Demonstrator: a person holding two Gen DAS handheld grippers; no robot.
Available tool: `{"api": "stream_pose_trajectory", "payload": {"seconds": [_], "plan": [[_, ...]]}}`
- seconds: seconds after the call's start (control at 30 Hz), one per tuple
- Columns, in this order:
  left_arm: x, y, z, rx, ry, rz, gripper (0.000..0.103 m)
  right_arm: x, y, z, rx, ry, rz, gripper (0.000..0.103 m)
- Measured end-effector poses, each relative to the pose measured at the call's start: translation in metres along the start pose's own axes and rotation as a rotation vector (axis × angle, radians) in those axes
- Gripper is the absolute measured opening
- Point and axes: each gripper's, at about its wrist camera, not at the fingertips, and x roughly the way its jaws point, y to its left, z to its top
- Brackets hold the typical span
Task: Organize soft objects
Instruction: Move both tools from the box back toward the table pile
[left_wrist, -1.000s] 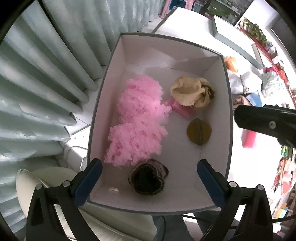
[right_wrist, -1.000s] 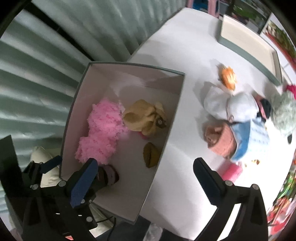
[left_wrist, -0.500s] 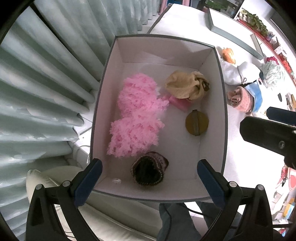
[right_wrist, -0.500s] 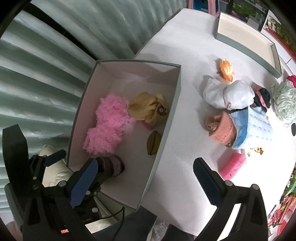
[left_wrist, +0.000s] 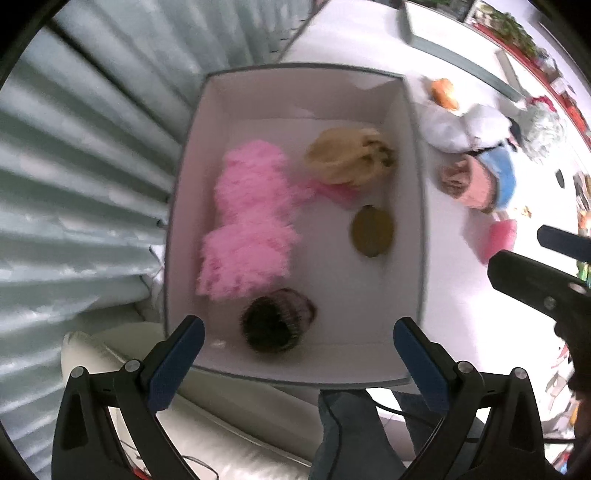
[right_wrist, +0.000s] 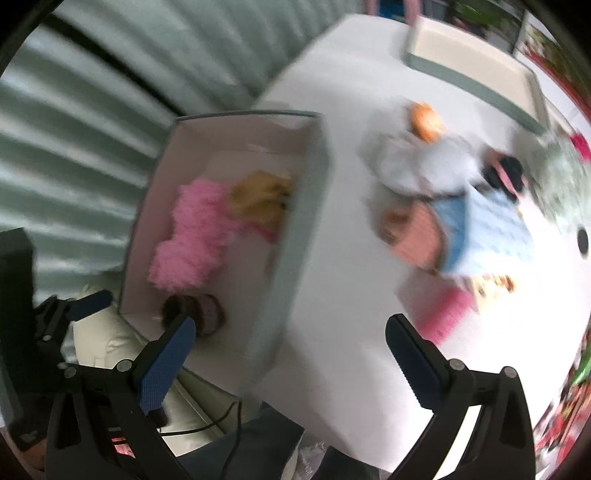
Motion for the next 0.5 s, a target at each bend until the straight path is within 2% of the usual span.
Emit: {"api": "stream_pose_trajectory", "payload": {"seconds": [0.17, 0.33, 0.4, 0.5], "plan": [[-0.01, -0.051, 0.01, 0.088, -0.025, -0.043, 0.103, -0.003, -0.073, -0.019, 0.189, -0.005, -0.033, 0.103], [-0.017, -0.096, 0.023, 0.159, -0.053, -0.071, 0.103, 0.013, -0.153, -0.044, 0.428, 0.045, -0.061, 0.103], [-0.016, -0.109, 0.029, 0.179, -0.054, -0.062, 0.103, 0.025, -0.166, -0.047, 0.454, 0.069, -0.077, 0.103], [-0.012, -0.122, 0.038, 0.193, -0.044, -0.051, 0.103, 0.049, -0.169, -0.041, 0.45, 0.091, -0.047, 0.103]]}}
